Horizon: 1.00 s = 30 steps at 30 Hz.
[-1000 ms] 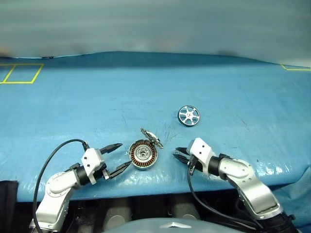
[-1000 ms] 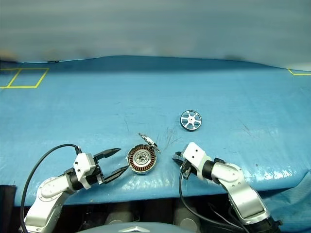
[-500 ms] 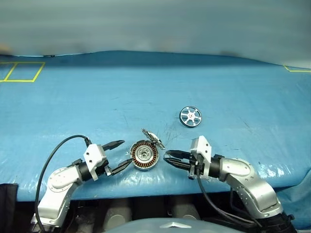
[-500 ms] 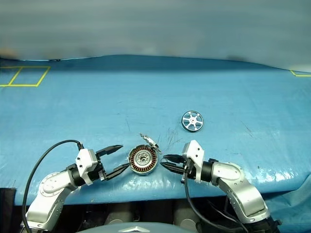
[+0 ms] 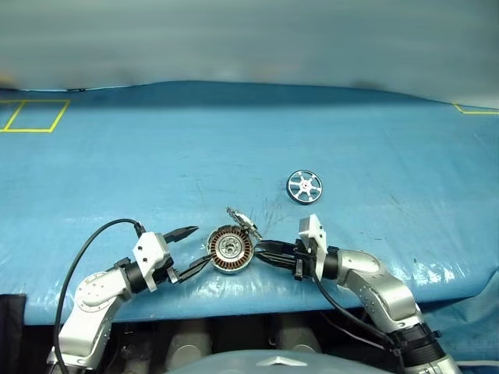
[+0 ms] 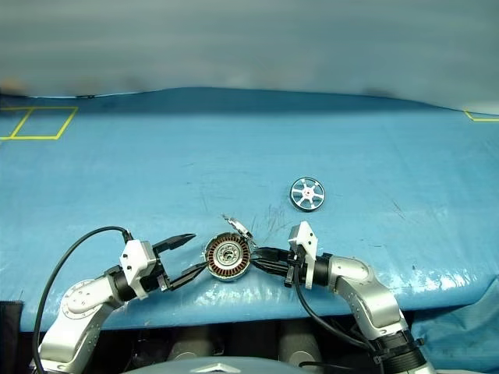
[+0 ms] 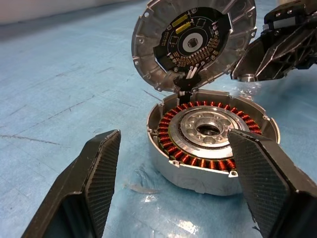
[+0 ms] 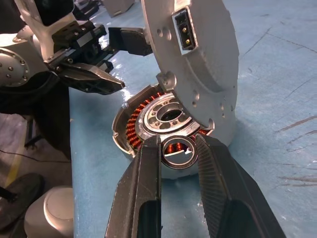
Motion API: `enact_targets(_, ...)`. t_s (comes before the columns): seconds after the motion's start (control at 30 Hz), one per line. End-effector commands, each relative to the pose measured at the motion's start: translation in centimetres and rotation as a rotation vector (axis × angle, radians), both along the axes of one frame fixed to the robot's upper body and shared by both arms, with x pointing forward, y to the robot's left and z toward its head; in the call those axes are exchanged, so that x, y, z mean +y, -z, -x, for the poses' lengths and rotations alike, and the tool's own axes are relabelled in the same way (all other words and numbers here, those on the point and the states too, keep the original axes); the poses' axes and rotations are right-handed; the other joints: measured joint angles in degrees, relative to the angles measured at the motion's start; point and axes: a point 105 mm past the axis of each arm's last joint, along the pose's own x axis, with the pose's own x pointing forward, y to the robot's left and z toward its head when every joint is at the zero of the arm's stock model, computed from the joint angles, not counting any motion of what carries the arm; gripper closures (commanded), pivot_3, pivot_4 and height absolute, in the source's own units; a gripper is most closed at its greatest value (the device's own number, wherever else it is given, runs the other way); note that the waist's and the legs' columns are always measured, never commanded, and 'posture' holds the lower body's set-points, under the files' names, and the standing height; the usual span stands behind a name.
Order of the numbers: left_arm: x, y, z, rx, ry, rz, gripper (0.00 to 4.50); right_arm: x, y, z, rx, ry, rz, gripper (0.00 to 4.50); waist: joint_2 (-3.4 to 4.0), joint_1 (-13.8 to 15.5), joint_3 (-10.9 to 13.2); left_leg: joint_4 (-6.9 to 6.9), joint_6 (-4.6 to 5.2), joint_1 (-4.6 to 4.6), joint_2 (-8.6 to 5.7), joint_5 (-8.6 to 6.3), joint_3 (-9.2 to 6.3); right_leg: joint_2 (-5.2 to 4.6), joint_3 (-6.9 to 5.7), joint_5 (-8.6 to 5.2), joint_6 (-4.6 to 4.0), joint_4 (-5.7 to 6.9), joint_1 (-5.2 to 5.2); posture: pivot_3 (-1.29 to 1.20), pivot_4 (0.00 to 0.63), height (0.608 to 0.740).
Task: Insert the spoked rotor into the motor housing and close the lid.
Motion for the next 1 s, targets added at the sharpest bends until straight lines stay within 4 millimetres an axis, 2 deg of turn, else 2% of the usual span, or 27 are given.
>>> enact_targets(0.03, -0.1, -1.1, 0.0, -0.053, 0.008, -0.007, 0.81, 0.4, -1.1, 0.0, -0.044, -0.025, -0.021, 3.84, 0.00, 0.0, 0.0, 0.00, 0.00, 0.04, 0.01, 0.00, 0.00, -0.01, 0.00, 0.00, 0.00, 0.00, 0.00, 0.00, 0.150, 0.740)
enact_targets(0.2, -0.2, -0.9, -0.1, -0.048, 0.010, -0.004, 0.81, 1.0, -1.7, 0.2, -0.035, -0.064, -0.049, 3.84, 0.00, -0.1, 0.0, 0.01, -0.01, 0.07, 0.02, -0.01, -0.01, -0.02, 0.00, 0.00, 0.00, 0.01, 0.00, 0.00, 0.150, 0.740)
enact_targets(0.3, -0.3, -0.7, 0.1, -0.040, 0.014, -0.004, 0.81, 2.0, -2.3, 0.5, -0.028, -0.091, -0.071, 3.84, 0.00, 0.0, 0.0, -0.02, -0.01, 0.05, 0.01, -0.01, -0.01, 0.00, 0.00, 0.03, -0.05, 0.01, 0.02, 0.00, 0.150, 0.740)
enact_targets(0.47, -0.2, -0.6, 0.0, -0.039, 0.010, -0.005, 0.81, 3.0, -2.8, 0.3, -0.035, -0.072, -0.088, 3.84, 0.00, 0.0, 0.0, -0.02, -0.01, -0.01, 0.00, -0.01, 0.00, 0.05, 0.00, 0.05, -0.08, 0.05, 0.08, 0.00, 0.150, 0.740)
enact_targets(0.8, -0.2, -0.7, -0.3, -0.061, -0.001, -0.005, 0.81, 4.6, -3.0, -1.7, -0.071, -0.046, -0.069, 3.84, 0.00, 0.0, 0.0, 0.03, -0.02, 0.07, 0.00, -0.01, 0.02, 0.01, -0.03, 0.08, -0.12, 0.06, 0.02, 0.00, 0.150, 0.740)
enact_targets(1.0, 0.0, -0.8, -0.4, -0.073, -0.020, -0.009, 0.81, 5.2, -3.2, -3.6, -0.143, -0.033, -0.003, 3.84, 0.00, -0.1, 0.0, 0.04, -0.02, 0.05, -0.01, 0.00, 0.18, 0.04, -0.01, 0.19, -0.26, 0.11, 0.06, 0.00, 0.150, 0.740)
